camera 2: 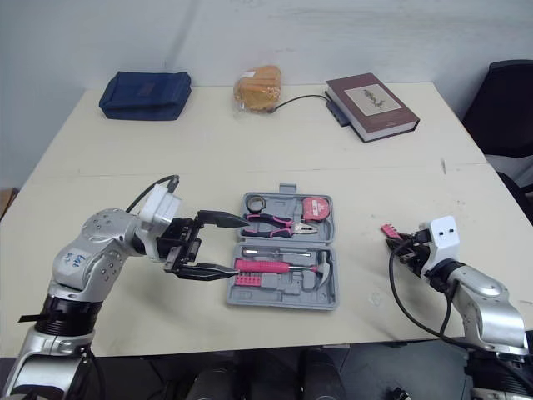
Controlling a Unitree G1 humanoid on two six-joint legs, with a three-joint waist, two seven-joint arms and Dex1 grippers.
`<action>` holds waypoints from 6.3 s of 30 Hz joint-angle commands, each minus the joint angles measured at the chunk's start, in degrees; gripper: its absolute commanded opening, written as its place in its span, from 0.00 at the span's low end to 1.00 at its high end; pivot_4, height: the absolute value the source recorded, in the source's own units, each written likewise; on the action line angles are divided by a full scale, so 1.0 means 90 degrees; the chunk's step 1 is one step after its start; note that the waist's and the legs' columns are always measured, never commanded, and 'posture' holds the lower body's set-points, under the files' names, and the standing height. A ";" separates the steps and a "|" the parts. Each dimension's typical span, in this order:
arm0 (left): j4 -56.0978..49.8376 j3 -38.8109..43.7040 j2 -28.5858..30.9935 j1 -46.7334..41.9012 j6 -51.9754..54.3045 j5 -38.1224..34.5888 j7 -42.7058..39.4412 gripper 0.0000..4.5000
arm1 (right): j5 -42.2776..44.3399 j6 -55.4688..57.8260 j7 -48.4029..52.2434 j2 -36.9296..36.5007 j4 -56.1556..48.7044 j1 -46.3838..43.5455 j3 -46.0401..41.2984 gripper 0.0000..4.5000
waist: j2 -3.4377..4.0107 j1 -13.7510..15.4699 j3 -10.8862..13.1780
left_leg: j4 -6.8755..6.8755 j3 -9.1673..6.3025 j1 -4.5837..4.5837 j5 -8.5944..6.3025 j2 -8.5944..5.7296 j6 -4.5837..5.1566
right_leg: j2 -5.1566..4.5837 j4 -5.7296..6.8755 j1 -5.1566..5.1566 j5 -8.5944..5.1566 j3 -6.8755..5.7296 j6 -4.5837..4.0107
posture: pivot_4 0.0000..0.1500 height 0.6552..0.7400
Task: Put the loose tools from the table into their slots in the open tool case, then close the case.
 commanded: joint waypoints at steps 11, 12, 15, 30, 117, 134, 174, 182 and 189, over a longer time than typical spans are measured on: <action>0.0000 -0.0062 -0.0002 -0.0209 -0.0115 -0.0053 -0.0208 1.00 | -0.0035 0.0121 0.0491 -0.0611 -0.1389 0.0606 0.0065 0.16 | 0.0000 0.0029 0.0004 | -0.0005 0.0000 -0.0009 -0.0002 0.0005 0.0001 | -0.0003 -0.0010 -0.0006 0.0001 0.0007 0.0001 | 1.00 1.00; 0.0042 -0.0056 0.0007 -0.0228 -0.0165 -0.0035 -0.0251 1.00 | 0.0034 0.0225 0.0540 -0.0710 -0.1667 0.0643 0.0028 0.16 | 0.0010 0.0033 0.0011 | -0.0005 0.0001 -0.0009 -0.0002 0.0005 0.0002 | -0.0004 -0.0011 -0.0007 0.0001 0.0008 0.0002 | 1.00 1.00; 0.0207 -0.0035 0.0059 -0.0280 -0.0418 0.0063 -0.0438 1.00 | 0.0442 0.0957 0.0606 -0.0980 -0.2605 0.0639 -0.0063 0.16 | 0.0027 0.0027 0.0028 | -0.0003 0.0014 -0.0008 -0.0003 0.0004 0.0005 | -0.0004 -0.0007 -0.0012 0.0005 0.0006 0.0008 | 1.00 1.00; 0.0854 0.0023 0.0585 0.0222 -0.1746 0.0507 -0.1398 1.00 | 0.3304 0.5416 -0.0637 -0.1099 -0.6170 -0.0988 0.1427 0.16 | 0.0025 0.0061 0.0033 | 0.0002 0.0010 -0.0068 -0.0013 0.0010 0.0021 | -0.0020 -0.0011 -0.0073 0.0002 0.0002 0.0003 | 1.00 1.00; 0.0463 -0.0058 0.0537 0.0684 -0.1526 0.0669 -0.0490 1.00 | 0.1739 0.5154 0.1235 -0.1648 -0.5335 -0.3092 0.3538 0.56 | 0.0024 -0.0106 0.0035 | 0.0100 0.0033 -0.0133 -0.0049 0.0008 0.0068 | -0.0030 0.0009 -0.0114 0.0022 -0.0011 0.0029 | 1.00 1.00; 0.0649 -0.0137 0.0434 0.0555 -0.1632 0.0745 -0.0523 1.00 | 0.0373 0.0879 0.1541 -0.1244 -0.4821 -0.0087 0.2283 0.02 | 0.0015 -0.0110 0.0035 | 0.0104 0.0041 -0.0115 -0.0049 -0.0006 0.0062 | -0.0013 0.0010 -0.0101 0.0027 -0.0002 0.0035 | 1.00 1.00; 0.1016 0.0138 0.0527 0.0434 -0.1826 0.0949 -0.0292 1.00 | -0.0921 -0.1843 0.1657 -0.0765 -0.4235 0.1003 0.2365 0.02 | 0.0004 -0.0072 0.0029 | 0.0111 0.0044 -0.0116 -0.0047 -0.0010 0.0056 | -0.0007 0.0013 -0.0100 0.0025 -0.0002 0.0032 | 1.00 1.00; 0.2171 0.1475 0.1231 0.0737 -0.2258 0.1086 0.0433 1.00 | 0.0632 -0.2192 0.1756 -0.0488 -0.4860 0.3009 -0.1193 0.30 | 0.0006 0.0000 0.0030 | 0.0109 0.0045 -0.0108 -0.0049 -0.0003 0.0054 | 0.0000 0.0016 -0.0099 0.0025 0.0001 0.0031 | 1.00 1.00; 0.3998 0.2793 0.1848 0.1239 -0.2979 0.1308 0.1346 1.00 | 0.0659 -0.2838 0.2298 0.0008 -0.3959 0.4774 -0.3317 0.99 | 0.0001 0.0058 0.0026 | 0.0108 0.0045 -0.0104 -0.0066 0.0002 0.0082 | -0.0012 0.0013 -0.0095 0.0029 0.0002 0.0032 | 1.00 1.00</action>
